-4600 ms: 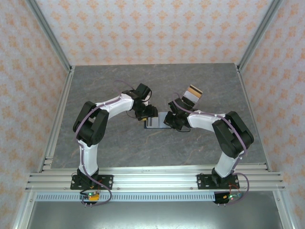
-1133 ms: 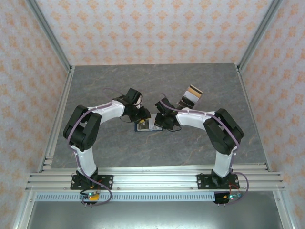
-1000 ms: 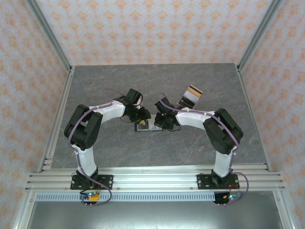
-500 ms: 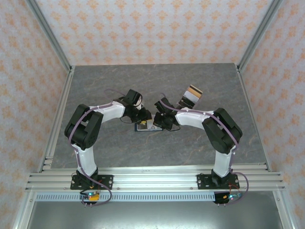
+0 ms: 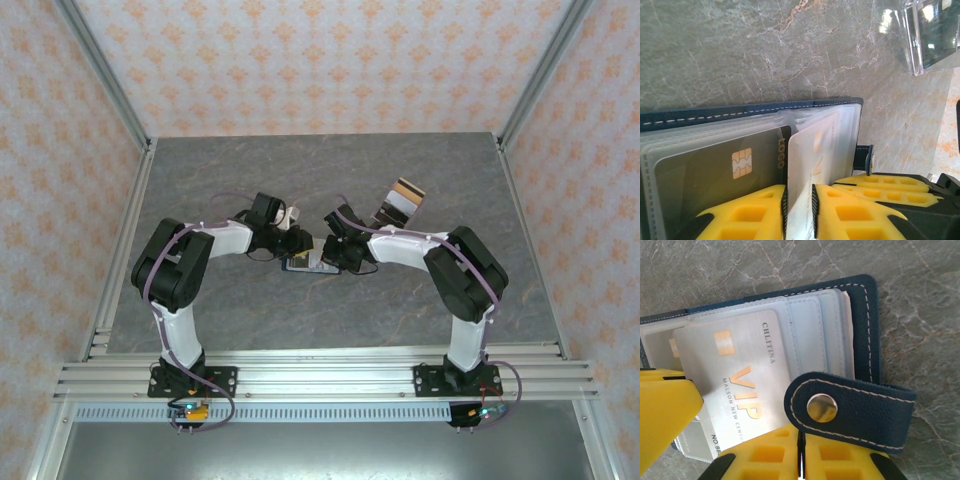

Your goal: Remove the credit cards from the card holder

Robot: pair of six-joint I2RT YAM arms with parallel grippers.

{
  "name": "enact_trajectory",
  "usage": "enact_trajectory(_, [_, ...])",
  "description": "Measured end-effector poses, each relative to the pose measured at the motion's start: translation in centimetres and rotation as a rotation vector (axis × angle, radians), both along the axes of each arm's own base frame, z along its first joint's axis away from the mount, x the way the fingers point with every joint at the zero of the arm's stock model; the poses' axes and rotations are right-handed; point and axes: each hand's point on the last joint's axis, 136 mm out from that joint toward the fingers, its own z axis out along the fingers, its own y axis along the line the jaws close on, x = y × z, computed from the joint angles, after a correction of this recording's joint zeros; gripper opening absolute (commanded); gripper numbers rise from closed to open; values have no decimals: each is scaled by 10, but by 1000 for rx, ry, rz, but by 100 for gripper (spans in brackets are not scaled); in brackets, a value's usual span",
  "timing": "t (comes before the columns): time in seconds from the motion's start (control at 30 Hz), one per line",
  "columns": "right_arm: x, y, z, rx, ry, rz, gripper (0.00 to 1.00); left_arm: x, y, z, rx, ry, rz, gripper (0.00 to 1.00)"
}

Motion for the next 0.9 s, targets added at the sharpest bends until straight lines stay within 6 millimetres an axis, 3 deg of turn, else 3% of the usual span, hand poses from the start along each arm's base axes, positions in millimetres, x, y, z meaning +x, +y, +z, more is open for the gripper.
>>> enact_trajectory(0.27, [0, 0, 0, 0, 0, -1, 11, 0, 0, -1, -7, -11, -1, 10])
enact_trajectory(0.9, [1, -1, -1, 0, 7, -24, 11, -6, 17, 9, -9, -58, -6, 7])
